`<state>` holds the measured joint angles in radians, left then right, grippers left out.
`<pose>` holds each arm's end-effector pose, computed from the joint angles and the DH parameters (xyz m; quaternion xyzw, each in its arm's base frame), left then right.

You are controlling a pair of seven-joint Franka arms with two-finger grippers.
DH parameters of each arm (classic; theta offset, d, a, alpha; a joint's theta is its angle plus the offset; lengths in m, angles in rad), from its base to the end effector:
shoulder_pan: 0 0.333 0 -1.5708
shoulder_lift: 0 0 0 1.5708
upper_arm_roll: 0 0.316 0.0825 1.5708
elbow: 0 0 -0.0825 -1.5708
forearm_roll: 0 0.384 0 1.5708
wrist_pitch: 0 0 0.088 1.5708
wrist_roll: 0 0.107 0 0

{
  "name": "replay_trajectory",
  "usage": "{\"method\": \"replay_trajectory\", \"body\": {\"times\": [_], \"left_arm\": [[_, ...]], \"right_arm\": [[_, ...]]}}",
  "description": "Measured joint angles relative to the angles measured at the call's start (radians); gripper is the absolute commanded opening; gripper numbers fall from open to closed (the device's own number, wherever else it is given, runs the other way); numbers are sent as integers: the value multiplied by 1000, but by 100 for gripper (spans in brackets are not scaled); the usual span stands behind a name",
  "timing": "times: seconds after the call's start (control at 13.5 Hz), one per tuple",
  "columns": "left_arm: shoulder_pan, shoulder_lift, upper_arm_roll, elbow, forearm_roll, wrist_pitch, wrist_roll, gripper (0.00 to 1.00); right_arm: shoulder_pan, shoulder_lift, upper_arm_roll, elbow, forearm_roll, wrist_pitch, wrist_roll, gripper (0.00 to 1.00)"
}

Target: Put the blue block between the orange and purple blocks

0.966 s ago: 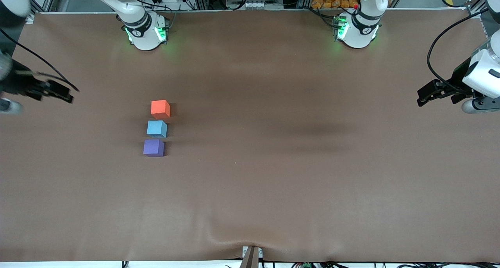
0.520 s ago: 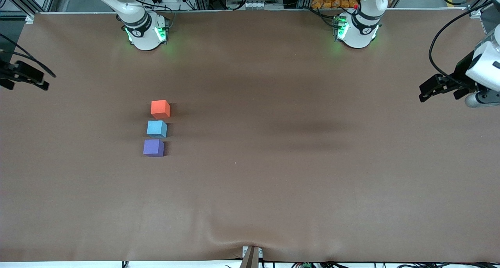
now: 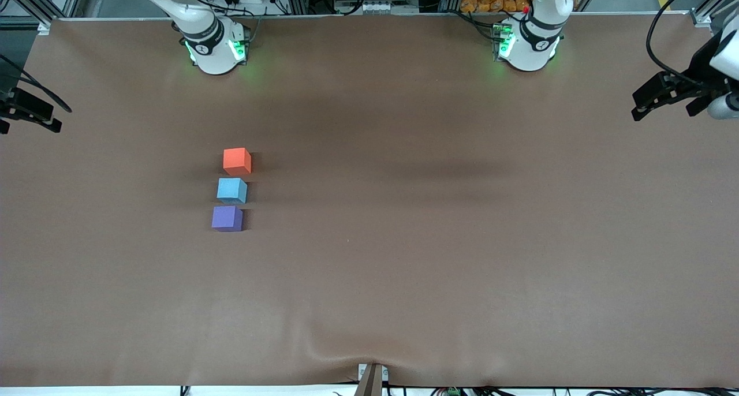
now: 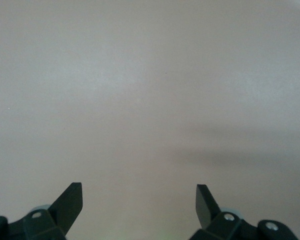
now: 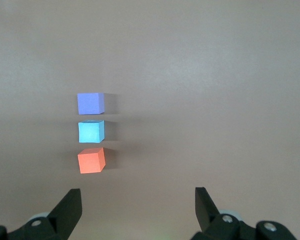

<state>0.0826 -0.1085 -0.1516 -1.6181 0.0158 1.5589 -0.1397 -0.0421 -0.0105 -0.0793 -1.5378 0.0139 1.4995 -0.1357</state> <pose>0.5181 -0.0390 0.6587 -0.9989 -0.0359 -0.0256 0.0135 0.5404 -0.0646 0.6396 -0.9998 -0.0076 0.0129 0.0091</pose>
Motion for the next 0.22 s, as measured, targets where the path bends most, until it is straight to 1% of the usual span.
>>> {"method": "replay_trajectory", "body": {"times": [0.22], "left_arm": [[0,-1,0,24,0,-14,0,100]], "right_arm": [[0,4,1,0,0,-1,1,100]]}}
